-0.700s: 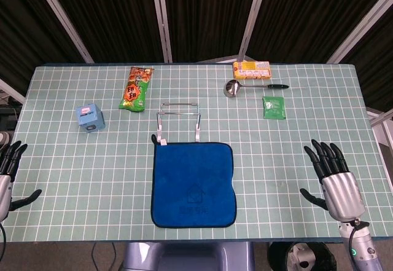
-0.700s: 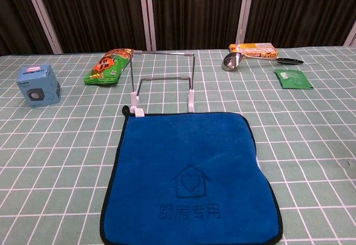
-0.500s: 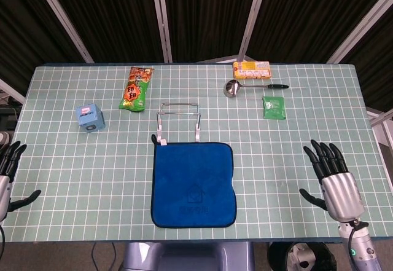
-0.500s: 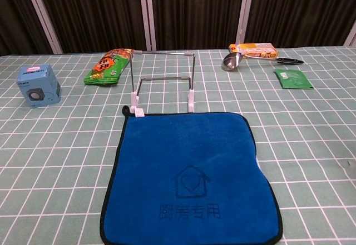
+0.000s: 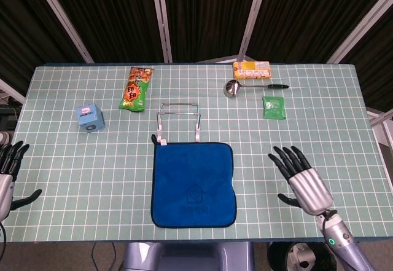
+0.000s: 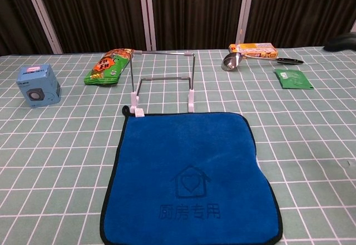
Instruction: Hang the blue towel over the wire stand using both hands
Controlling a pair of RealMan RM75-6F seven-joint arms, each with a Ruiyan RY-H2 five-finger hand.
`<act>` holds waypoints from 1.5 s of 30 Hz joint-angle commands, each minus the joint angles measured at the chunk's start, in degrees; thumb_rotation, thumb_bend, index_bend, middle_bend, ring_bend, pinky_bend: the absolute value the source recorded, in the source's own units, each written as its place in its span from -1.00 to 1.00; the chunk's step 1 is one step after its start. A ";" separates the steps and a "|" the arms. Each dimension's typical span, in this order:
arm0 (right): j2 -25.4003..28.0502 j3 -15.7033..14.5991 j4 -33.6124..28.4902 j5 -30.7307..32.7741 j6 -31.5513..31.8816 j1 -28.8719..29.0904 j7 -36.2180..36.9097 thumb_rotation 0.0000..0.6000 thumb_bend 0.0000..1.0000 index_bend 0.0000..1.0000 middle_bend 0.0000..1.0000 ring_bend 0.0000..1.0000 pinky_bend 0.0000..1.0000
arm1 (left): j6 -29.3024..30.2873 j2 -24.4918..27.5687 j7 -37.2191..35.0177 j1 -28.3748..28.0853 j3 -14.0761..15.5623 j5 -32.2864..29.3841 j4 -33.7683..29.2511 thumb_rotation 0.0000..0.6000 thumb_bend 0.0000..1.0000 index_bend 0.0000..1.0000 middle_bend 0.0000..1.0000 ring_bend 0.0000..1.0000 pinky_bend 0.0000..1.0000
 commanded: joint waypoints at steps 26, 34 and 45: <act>-23.79 -2.66 37.04 -14.09 -14.78 22.78 8.61 1.00 -0.79 -0.65 -1.00 -1.00 -1.00 | -6.78 -4.30 8.32 -2.16 -2.59 -5.23 0.22 1.00 -1.00 -1.00 -1.00 -1.00 -1.00; -24.76 -2.94 38.71 -12.49 -14.80 23.84 9.23 1.00 -0.76 -0.70 -1.00 -1.00 -1.00 | -6.95 -4.22 8.18 -2.01 -2.68 -5.18 0.14 1.00 -1.00 -1.00 -1.00 -1.00 -1.00; -27.41 -1.95 40.35 -9.87 -14.46 25.40 11.30 1.00 -0.29 -0.46 -0.96 -1.00 -1.00 | -7.76 -4.69 8.80 -2.21 -2.85 -5.59 0.40 1.00 -1.00 -1.00 -1.00 -1.00 -1.00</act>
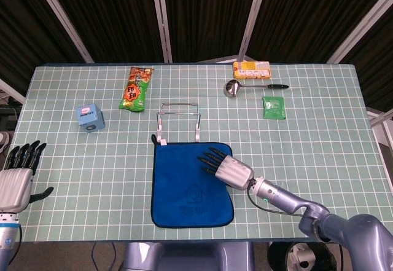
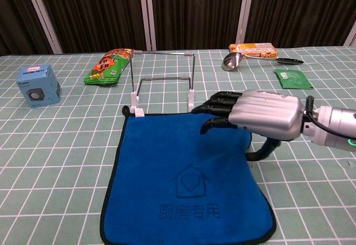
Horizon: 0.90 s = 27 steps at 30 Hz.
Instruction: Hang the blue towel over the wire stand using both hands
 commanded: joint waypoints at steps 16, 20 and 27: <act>-3.22 -1.69 4.01 2.24 1.04 0.64 4.70 1.00 0.16 0.26 -0.90 -1.00 -1.00 | -8.37 -4.55 2.67 -5.89 -0.08 1.98 4.72 1.00 -1.00 -1.00 -1.00 -1.00 -1.00; -3.37 -1.96 4.49 2.48 1.63 0.68 5.51 1.00 0.16 0.26 -0.89 -1.00 -1.00 | -15.35 -7.99 0.80 -11.75 -0.10 5.87 9.30 1.00 -0.97 -0.96 -1.00 -1.00 -1.00; -2.87 -2.05 4.09 2.79 2.55 0.94 5.58 1.00 0.17 0.26 -0.89 -1.00 -1.00 | -21.42 -14.22 -6.09 -20.04 0.91 14.43 18.51 1.00 -0.56 -0.46 -1.00 -1.00 -1.00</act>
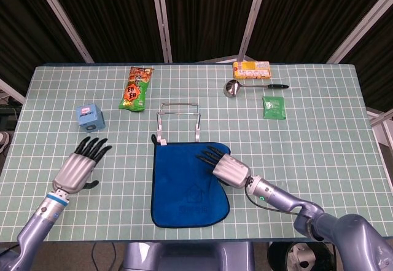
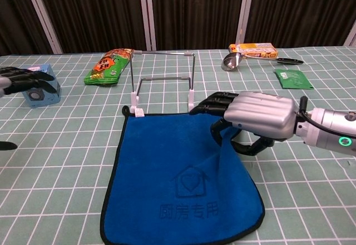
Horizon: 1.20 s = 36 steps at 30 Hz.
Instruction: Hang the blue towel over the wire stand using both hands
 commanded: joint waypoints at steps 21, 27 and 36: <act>1.31 -0.16 -2.41 1.17 0.14 0.66 -2.21 1.00 0.19 0.27 -0.88 -1.00 -1.00 | -3.23 -18.27 -10.04 -14.29 4.42 13.78 24.16 1.00 -0.50 -0.25 -1.00 -1.00 -1.00; 1.40 -0.26 -2.55 1.17 0.60 0.65 -2.57 1.00 0.19 0.27 -0.87 -1.00 -1.00 | -3.54 -21.03 -11.04 -15.36 4.55 13.06 26.49 1.00 -0.50 -0.25 -1.00 -1.00 -1.00; 1.25 -0.52 -2.34 1.21 1.03 0.64 -1.97 1.00 0.20 0.28 -0.86 -1.00 -1.00 | -4.11 -23.42 -10.29 -16.46 4.29 11.41 27.20 1.00 -0.49 -0.25 -1.00 -1.00 -1.00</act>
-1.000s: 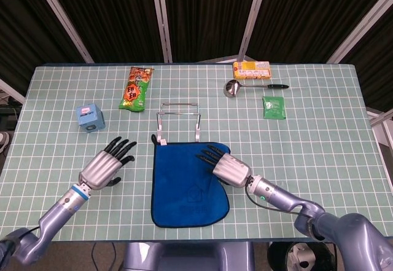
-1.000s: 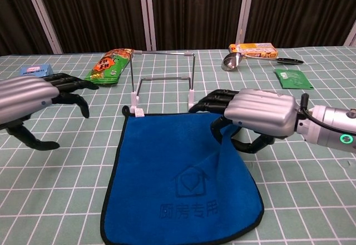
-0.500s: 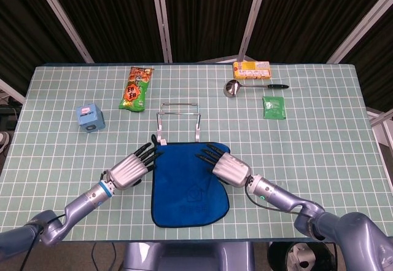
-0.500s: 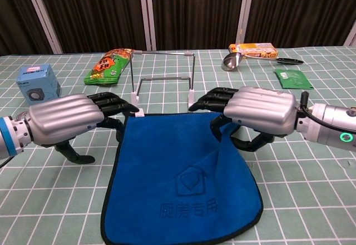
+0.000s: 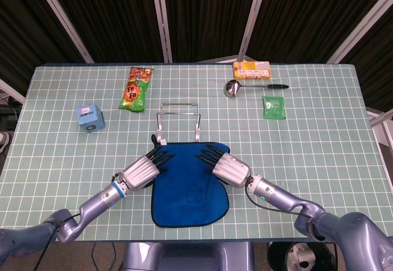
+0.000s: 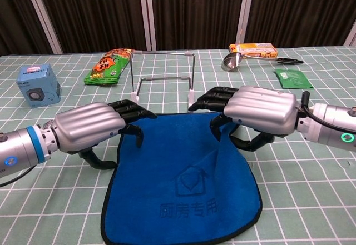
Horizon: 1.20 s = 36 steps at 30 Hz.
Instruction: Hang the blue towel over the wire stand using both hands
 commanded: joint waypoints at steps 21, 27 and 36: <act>-0.14 -0.27 0.48 0.27 1.10 -0.42 0.41 1.00 0.20 0.28 -0.85 -1.00 -1.00 | 0.39 -1.20 0.22 -1.12 0.61 -2.18 -0.85 1.00 -0.15 -0.01 -1.00 -1.00 -1.00; -0.13 -0.38 0.55 0.32 1.12 -0.49 0.36 1.00 0.19 0.28 -0.85 -1.00 -0.99 | 0.82 -1.50 -0.39 -1.15 0.79 -2.63 -0.91 1.00 -0.04 0.14 -1.00 -1.00 -1.00; 0.70 0.24 -0.47 0.71 2.52 -0.83 0.37 1.00 0.20 0.28 -0.85 -1.00 -0.98 | 3.23 -1.91 -1.87 -1.09 0.66 -2.54 -0.86 1.00 -0.02 0.61 -1.00 -1.00 -1.00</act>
